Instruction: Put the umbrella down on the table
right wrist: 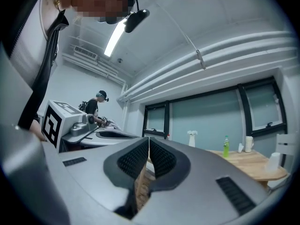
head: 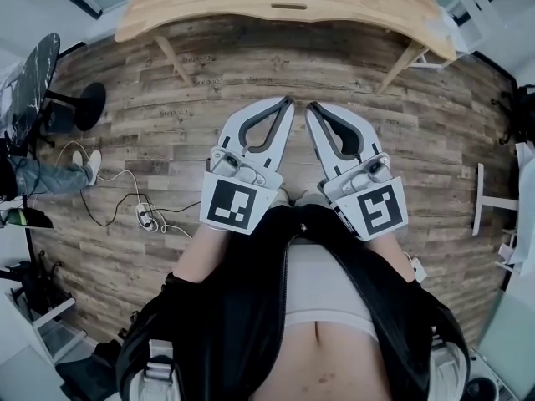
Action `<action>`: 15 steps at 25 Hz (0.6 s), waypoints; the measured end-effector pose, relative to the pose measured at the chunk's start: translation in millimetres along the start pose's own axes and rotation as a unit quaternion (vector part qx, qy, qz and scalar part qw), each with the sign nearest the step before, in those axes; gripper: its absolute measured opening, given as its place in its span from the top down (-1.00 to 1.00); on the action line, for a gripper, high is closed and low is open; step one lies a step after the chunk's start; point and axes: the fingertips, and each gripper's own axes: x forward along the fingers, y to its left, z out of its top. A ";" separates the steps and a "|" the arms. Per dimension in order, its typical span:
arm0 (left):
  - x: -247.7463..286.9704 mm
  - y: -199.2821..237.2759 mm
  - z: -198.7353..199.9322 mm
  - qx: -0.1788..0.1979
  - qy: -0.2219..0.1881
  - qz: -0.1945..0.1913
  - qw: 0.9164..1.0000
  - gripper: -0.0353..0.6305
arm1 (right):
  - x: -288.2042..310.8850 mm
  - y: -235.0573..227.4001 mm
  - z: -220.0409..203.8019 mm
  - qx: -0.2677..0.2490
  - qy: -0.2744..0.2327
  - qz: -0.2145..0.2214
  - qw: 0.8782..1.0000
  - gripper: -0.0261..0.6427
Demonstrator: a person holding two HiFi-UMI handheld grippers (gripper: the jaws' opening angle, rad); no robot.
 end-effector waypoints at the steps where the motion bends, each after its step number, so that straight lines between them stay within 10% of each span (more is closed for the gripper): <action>1: 2.7 -0.9 1.4 0.003 0.000 0.001 1.000 0.88 | -1.2 -2.7 3.0 -0.004 -0.007 0.003 1.000 0.83; 15: 33.5 -38.7 12.4 0.015 -0.001 0.006 1.000 0.88 | -32.1 -32.5 -3.8 0.018 0.039 0.010 0.999 0.84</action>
